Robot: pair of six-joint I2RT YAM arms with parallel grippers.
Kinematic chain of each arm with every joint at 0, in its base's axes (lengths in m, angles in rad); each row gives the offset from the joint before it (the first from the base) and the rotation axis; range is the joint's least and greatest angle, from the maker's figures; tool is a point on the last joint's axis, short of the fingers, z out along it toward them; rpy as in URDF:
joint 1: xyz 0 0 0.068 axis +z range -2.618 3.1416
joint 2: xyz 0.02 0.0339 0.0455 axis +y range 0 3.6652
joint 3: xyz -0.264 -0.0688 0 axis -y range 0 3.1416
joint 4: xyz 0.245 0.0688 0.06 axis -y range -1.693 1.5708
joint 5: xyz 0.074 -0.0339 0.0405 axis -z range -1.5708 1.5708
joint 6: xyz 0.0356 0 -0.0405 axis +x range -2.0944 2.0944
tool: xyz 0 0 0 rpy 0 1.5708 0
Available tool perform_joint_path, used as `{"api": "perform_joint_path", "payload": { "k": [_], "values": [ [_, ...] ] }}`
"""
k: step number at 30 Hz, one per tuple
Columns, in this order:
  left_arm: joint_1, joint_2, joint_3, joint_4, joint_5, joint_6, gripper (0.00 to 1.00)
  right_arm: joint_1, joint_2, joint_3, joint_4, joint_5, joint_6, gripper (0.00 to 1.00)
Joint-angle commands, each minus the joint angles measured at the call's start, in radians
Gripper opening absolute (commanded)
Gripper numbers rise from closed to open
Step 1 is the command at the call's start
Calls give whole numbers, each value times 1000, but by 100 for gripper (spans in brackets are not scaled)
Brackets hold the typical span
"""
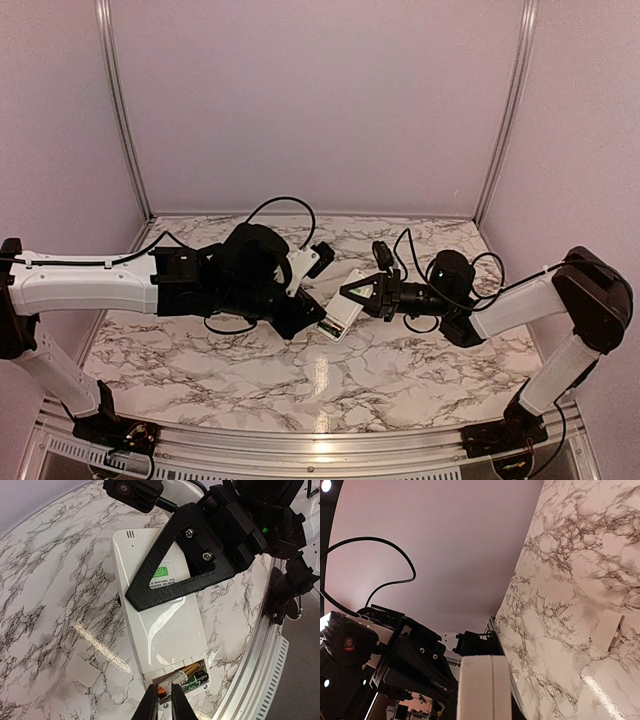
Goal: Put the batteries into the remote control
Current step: Load the battery into the battery compartment.
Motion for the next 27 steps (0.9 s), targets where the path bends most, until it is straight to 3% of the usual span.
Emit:
{"api": "perform_joint_path", "payload": {
  "k": [1,27],
  "values": [
    [-1,16,22,-33,13,-5,11,-10,-12,8,13,12,7,0],
    [-2,74,27,-43,47,-1,5,-10,-15,15,45,7,17,0]
  ]
}}
